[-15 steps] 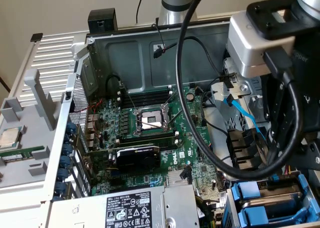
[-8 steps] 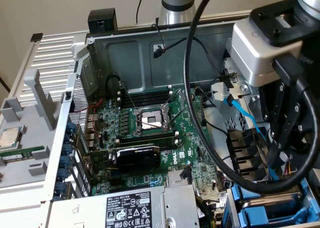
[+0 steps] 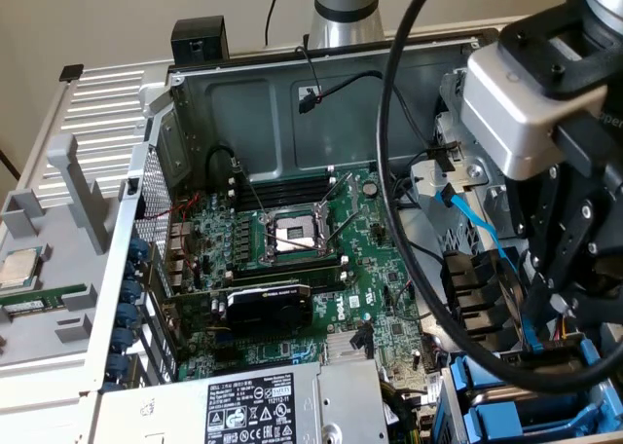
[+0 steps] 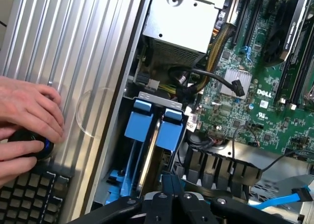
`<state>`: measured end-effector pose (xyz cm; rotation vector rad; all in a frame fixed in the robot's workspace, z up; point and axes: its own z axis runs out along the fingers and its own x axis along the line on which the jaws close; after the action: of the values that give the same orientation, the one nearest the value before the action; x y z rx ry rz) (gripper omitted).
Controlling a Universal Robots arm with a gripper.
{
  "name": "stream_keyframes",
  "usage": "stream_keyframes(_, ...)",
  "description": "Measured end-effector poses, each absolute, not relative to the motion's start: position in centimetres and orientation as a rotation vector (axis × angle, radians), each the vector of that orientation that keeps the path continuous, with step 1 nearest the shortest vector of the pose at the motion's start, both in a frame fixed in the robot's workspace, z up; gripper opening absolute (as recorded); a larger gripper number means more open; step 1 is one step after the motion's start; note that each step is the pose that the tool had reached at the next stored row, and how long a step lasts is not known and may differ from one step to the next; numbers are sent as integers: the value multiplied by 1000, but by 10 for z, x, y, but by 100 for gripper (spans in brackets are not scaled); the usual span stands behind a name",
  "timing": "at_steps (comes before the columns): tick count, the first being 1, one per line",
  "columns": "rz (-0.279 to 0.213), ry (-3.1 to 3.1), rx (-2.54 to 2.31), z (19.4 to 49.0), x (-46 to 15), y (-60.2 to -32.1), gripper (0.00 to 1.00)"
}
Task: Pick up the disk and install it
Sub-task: 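Insert the second disk wire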
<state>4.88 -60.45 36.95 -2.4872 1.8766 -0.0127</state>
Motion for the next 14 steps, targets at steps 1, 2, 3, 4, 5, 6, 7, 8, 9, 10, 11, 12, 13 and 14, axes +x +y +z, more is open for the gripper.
stream_keyframes(1, -12, 1871, -2490, 369, 50, -604, 11)
stream_keyframes(2, -11, 1865, -2495, 369, 51, -604, 11)
stream_keyframes(3, -11, 1856, -2500, 369, 52, -604, 11)
stream_keyframes(4, -10, 1846, -2508, 369, 52, -604, 11)
stream_keyframes(5, -10, 1834, -2516, 369, 52, -604, 11)
stream_keyframes(6, -10, 1821, -2525, 369, 52, -604, 11)
stream_keyframes(7, -10, 1805, -2536, 369, 52, -604, 11)
stream_keyframes(8, -10, 1790, -2546, 369, 52, -604, 11)
stream_keyframes(9, -9, 1772, -2558, 369, 52, -604, 11)
stream_keyframes(10, -9, 1753, -2571, 369, 52, -604, 11)
stream_keyframes(11, -9, 1733, -2584, 369, 52, -604, 11)
stream_keyframes(12, -9, 1713, -2597, 369, 52, -604, 11)
stream_keyframes(13, -9, 1692, -2611, 369, 52, -604, 11)
stream_keyframes(14, -8, 1669, -2626, 369, 52, -604, 11)
